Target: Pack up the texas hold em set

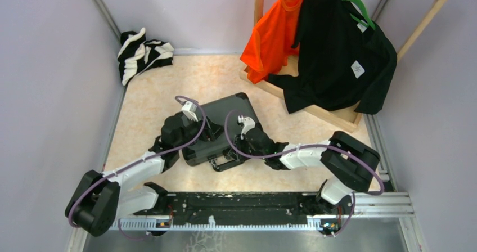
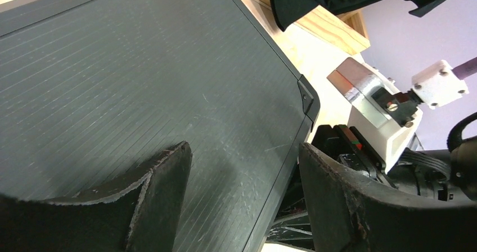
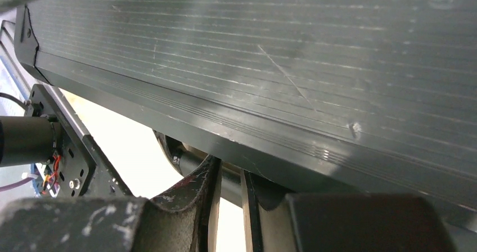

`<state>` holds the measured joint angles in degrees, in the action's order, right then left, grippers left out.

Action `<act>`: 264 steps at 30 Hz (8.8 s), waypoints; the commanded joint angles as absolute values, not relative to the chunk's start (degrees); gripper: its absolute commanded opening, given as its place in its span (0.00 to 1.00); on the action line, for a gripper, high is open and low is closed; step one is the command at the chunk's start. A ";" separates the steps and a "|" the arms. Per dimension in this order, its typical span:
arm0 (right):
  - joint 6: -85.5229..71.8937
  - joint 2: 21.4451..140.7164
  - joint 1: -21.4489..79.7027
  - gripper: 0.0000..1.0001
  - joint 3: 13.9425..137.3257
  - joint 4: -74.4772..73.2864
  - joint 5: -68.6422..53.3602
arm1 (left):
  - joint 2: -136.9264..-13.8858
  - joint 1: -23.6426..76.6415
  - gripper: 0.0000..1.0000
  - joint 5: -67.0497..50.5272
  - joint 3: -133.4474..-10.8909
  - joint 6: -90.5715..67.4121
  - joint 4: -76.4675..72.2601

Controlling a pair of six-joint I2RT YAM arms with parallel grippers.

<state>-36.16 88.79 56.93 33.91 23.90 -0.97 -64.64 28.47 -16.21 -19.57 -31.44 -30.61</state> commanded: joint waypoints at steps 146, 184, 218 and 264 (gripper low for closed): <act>-31.75 91.25 71.50 0.00 38.85 20.33 25.09 | -48.40 29.01 0.99 4.11 -15.24 -32.34 -0.73; -32.98 102.56 68.41 0.00 38.58 25.17 23.90 | -57.39 28.10 0.99 -0.10 -14.42 -31.79 -2.39; -33.41 100.95 67.44 0.00 37.29 26.15 19.16 | -55.55 27.77 0.99 -1.23 -13.99 -31.48 -3.01; -27.96 76.81 69.89 0.00 34.51 23.11 26.05 | -47.53 27.60 0.99 -2.86 -13.92 -29.33 -2.45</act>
<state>-31.81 90.87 70.11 34.85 24.36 22.81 -49.12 27.86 -1.23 -17.08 -30.24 -17.23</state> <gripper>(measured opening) 0.003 0.987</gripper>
